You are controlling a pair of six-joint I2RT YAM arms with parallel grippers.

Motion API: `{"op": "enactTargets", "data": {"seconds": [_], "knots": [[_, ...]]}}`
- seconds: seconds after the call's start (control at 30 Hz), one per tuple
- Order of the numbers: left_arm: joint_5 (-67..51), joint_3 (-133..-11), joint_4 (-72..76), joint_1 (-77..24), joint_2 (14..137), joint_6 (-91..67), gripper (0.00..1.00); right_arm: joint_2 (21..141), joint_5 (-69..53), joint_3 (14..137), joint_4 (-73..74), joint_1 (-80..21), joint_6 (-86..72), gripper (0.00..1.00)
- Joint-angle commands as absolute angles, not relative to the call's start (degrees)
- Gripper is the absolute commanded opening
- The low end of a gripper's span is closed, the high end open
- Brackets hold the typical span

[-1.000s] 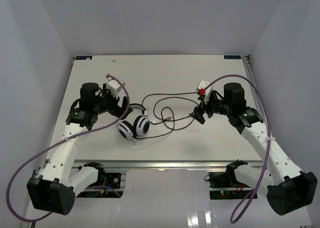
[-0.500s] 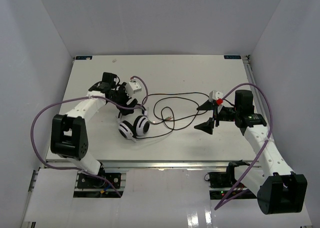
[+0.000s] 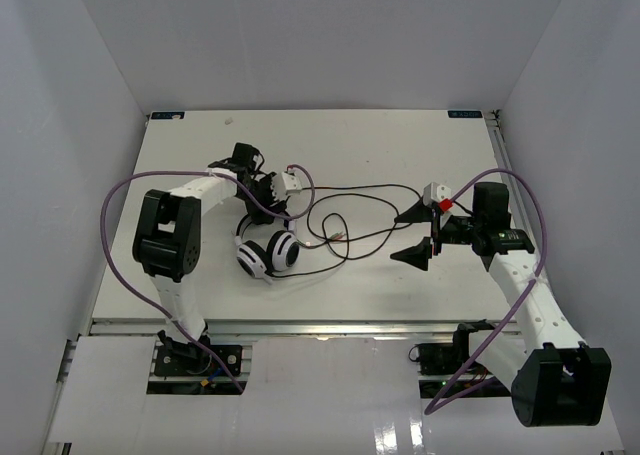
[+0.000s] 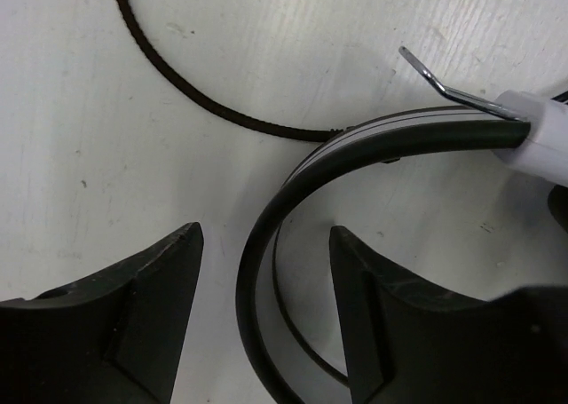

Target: Wrap the headphones

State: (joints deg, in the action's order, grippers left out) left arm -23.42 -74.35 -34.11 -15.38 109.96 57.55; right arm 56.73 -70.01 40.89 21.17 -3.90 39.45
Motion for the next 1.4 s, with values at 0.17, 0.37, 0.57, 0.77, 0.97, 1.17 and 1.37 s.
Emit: {"op": "enactTargets", "data": {"seconds": [0.17,0.37,0.57,0.77,0.97,1.17,1.37], "knots": [[-20.8,-75.9,-34.4,-16.9,110.3,61.3,0.03,56.5,-71.7,40.6,20.7,-2.9,39.7,1.00],[-15.3,-74.8,-31.8,-16.9,108.5,58.2,0.00,56.5,-72.0,40.3,20.7,-1.7,39.6,0.99],[-8.4,-78.7,-29.7,-13.8,102.2,41.0,0.00,56.6,-70.6,40.6,22.6,-1.8,40.8,0.99],[-8.9,-73.5,-28.7,-10.6,90.1,8.0,0.00,59.1,-65.9,46.1,29.1,-4.5,46.5,1.00],[-11.9,-59.9,-24.7,-10.5,75.3,-15.7,0.00,63.3,-61.3,55.6,38.1,-13.6,70.1,0.97],[-21.3,-55.1,-22.7,-10.5,63.4,-23.2,0.00,68.6,-48.8,63.4,25.5,-25.2,65.3,0.90],[-23.0,-55.5,-28.8,-10.5,56.2,-20.6,0.00,79.9,-46.5,80.5,29.9,-28.4,67.2,0.90]]}}
